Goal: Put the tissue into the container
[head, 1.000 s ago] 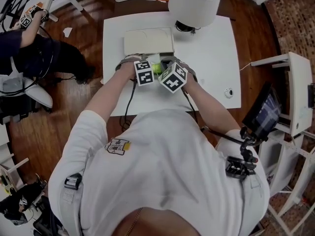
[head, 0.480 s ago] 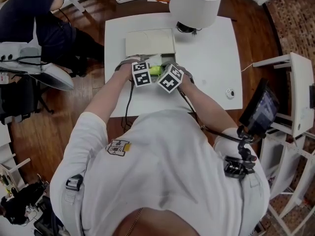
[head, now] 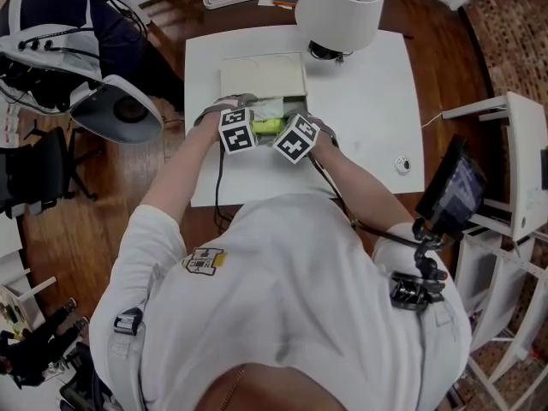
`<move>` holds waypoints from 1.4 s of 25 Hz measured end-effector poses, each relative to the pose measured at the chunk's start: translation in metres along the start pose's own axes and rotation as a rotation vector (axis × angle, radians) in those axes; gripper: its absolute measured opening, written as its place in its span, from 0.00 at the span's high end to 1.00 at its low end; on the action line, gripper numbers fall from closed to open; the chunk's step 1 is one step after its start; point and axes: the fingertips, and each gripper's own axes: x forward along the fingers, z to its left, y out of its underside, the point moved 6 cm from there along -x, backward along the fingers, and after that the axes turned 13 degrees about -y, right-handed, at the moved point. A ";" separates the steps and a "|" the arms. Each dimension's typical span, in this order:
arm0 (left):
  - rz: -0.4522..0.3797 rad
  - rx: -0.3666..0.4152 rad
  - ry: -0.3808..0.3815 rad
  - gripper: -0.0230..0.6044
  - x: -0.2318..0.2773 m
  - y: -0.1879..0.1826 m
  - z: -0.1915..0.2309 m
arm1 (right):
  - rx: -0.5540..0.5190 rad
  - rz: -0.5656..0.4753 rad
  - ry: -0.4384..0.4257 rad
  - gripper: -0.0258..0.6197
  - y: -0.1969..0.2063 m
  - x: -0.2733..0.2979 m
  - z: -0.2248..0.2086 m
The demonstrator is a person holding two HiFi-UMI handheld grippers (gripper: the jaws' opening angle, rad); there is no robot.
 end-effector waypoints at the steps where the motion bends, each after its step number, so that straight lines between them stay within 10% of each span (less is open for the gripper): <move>1: -0.007 -0.005 -0.010 0.26 -0.003 0.000 0.002 | 0.001 -0.001 0.000 0.96 0.000 0.000 -0.001; 13: -0.051 -0.114 -0.104 0.29 -0.033 0.006 0.003 | 0.075 -0.117 -0.037 0.96 0.005 -0.013 -0.002; 25: -0.247 -0.467 -0.571 0.96 -0.099 0.010 -0.016 | 0.141 -0.437 -0.003 0.96 0.027 -0.093 0.017; 35: -0.222 -0.591 -0.511 0.96 -0.112 -0.022 -0.131 | 0.108 -0.473 -0.037 0.96 0.078 -0.125 0.077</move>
